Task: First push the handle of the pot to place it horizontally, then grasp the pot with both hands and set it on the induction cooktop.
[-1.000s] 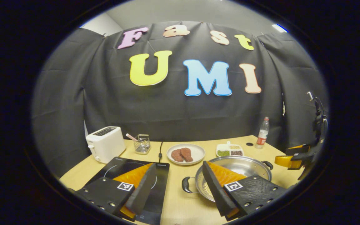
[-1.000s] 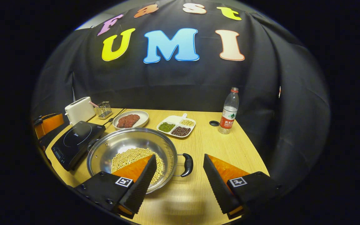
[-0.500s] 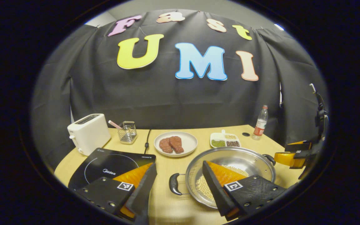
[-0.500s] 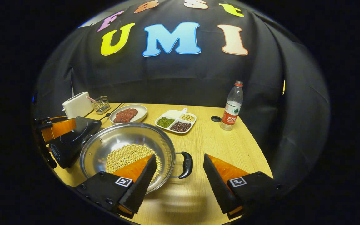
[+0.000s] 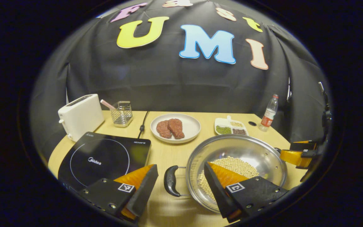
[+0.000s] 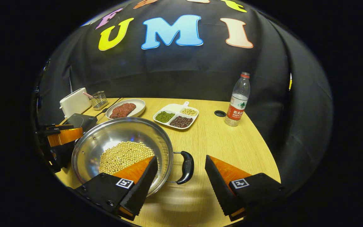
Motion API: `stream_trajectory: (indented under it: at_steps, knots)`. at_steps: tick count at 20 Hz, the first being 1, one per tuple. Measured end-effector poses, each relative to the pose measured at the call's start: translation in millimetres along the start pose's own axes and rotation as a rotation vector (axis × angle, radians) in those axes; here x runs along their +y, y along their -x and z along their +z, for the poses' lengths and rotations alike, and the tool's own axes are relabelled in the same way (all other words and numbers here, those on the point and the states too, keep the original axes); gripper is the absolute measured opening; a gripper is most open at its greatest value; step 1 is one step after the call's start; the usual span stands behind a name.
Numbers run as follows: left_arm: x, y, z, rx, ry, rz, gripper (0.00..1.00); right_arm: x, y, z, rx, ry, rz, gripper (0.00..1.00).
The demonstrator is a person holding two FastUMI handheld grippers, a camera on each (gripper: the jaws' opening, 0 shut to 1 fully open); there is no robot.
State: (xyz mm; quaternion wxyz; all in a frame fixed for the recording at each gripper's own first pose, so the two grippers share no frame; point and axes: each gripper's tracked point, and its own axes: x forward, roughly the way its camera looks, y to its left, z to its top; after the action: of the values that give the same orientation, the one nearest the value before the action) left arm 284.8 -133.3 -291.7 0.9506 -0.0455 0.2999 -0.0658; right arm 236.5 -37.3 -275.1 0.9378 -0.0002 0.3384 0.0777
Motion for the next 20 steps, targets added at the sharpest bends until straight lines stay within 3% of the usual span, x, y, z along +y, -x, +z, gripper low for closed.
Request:
stream_trajectory:
  at_steps: [11, 15, 16, 17, 18, 20]
  knots:
    - [1.1, -21.1, -31.8, 0.116, 0.012, 0.015, 0.90, -1.2, -31.2, -18.7, 0.092, -0.062, 0.008, 0.96]
    - [2.2, -23.6, -37.4, 0.134, 0.020, 0.032, 0.90, 1.1, -32.8, -22.7, 0.115, -0.064, 0.018, 0.90]
    - [3.7, -24.6, -37.1, 0.132, 0.021, 0.039, 0.82, 2.9, -32.3, -22.8, 0.115, -0.066, 0.026, 0.80]
    - [3.3, -24.3, -37.9, 0.132, 0.023, 0.043, 0.74, 4.3, -31.9, -22.0, 0.112, -0.062, 0.024, 0.78]
    - [1.3, -23.5, -37.5, 0.131, 0.029, 0.038, 0.68, 3.2, -32.1, -22.2, 0.112, -0.054, 0.017, 0.69]
    - [0.8, -24.3, -38.1, 0.133, 0.018, 0.045, 0.61, 2.7, -33.4, -22.0, 0.118, -0.072, 0.011, 0.66]
